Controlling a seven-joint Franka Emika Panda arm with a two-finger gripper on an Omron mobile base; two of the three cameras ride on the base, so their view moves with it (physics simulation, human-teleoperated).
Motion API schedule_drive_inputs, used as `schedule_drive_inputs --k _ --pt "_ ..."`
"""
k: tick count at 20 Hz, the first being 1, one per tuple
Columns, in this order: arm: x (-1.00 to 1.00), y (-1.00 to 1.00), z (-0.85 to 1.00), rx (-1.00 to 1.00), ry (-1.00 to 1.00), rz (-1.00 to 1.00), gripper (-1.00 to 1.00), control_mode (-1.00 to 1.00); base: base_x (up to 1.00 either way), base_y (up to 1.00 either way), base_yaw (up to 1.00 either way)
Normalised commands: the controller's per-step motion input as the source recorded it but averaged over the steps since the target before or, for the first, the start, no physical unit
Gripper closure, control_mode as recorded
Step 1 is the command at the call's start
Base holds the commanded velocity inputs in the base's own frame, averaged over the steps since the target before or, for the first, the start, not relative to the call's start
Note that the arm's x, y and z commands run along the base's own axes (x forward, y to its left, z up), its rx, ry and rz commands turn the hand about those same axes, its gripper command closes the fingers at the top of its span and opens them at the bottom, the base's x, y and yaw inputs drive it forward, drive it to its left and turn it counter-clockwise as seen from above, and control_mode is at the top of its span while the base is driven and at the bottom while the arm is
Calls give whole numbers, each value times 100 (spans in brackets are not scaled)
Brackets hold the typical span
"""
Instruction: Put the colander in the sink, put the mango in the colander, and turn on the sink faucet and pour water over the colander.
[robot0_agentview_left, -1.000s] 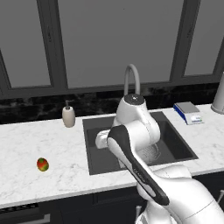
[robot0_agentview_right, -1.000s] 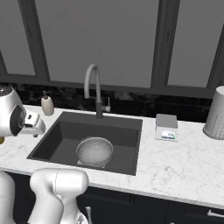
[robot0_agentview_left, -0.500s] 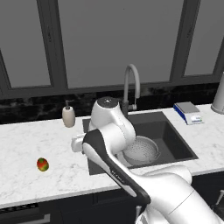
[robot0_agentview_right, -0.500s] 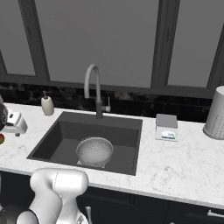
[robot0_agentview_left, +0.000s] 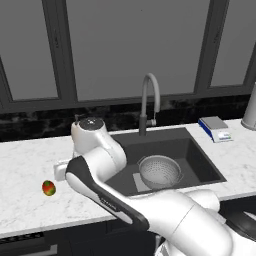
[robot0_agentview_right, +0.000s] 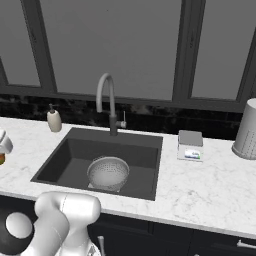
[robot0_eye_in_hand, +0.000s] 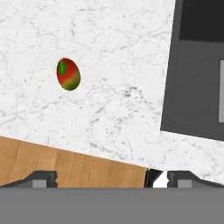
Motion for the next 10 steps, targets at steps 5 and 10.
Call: schedule_drive_inputs --k 5,10 --pt "7 54 -16 3 5 0 -100 -100 0 0 0" --pt "19 44 -12 1 1 0 -100 -100 0 0 0"
